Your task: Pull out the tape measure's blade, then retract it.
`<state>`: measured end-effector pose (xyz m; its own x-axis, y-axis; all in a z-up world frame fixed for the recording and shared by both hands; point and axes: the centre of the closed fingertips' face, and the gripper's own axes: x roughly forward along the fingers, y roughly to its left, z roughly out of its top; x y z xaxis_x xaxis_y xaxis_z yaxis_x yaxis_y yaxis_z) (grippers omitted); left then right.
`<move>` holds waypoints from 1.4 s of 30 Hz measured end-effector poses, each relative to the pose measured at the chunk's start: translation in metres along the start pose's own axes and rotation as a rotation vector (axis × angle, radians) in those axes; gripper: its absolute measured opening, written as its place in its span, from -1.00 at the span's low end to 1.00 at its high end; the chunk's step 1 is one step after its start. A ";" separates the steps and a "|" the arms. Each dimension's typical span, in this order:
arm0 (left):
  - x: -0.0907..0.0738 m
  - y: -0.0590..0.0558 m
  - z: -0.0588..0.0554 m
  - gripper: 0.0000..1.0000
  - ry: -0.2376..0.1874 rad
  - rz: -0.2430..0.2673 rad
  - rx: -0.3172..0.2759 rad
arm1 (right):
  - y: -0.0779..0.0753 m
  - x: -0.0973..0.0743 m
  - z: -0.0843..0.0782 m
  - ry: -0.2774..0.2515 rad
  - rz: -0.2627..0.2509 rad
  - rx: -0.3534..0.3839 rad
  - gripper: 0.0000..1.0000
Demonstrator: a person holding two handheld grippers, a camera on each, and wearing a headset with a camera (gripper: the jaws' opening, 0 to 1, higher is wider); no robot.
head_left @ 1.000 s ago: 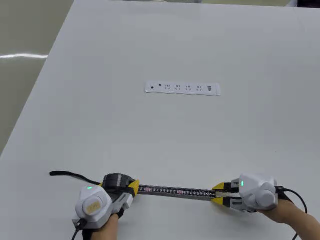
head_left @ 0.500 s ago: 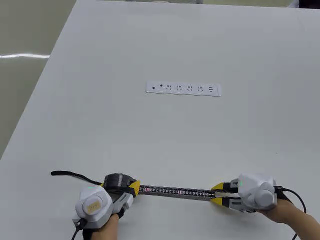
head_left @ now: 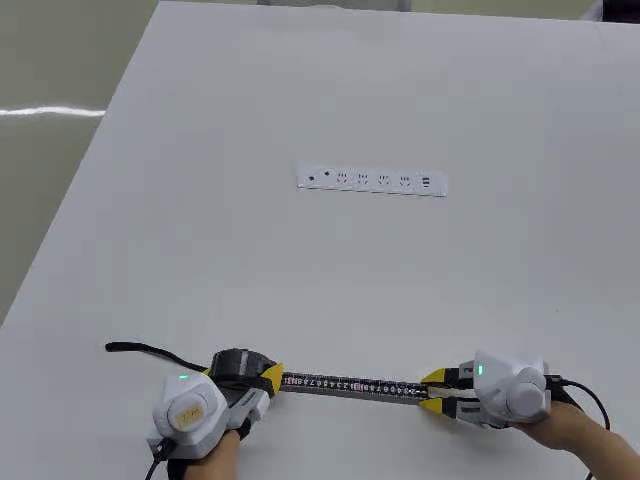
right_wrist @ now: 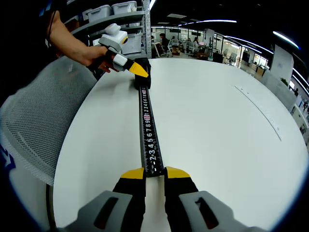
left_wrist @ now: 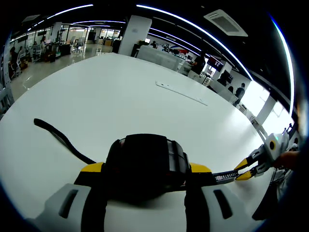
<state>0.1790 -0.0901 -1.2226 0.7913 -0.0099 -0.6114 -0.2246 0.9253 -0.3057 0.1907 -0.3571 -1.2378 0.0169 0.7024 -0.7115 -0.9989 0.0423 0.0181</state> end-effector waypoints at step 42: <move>0.000 0.000 0.002 0.24 0.010 -0.016 -0.025 | 0.000 0.014 0.018 -0.013 0.020 -0.004 -0.76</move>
<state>0.1802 -0.0897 -1.2216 0.7892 -0.0286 -0.6135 -0.2260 0.9153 -0.3334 0.1913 -0.3342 -1.2352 -0.0023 0.7123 -0.7018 -0.9993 0.0254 0.0290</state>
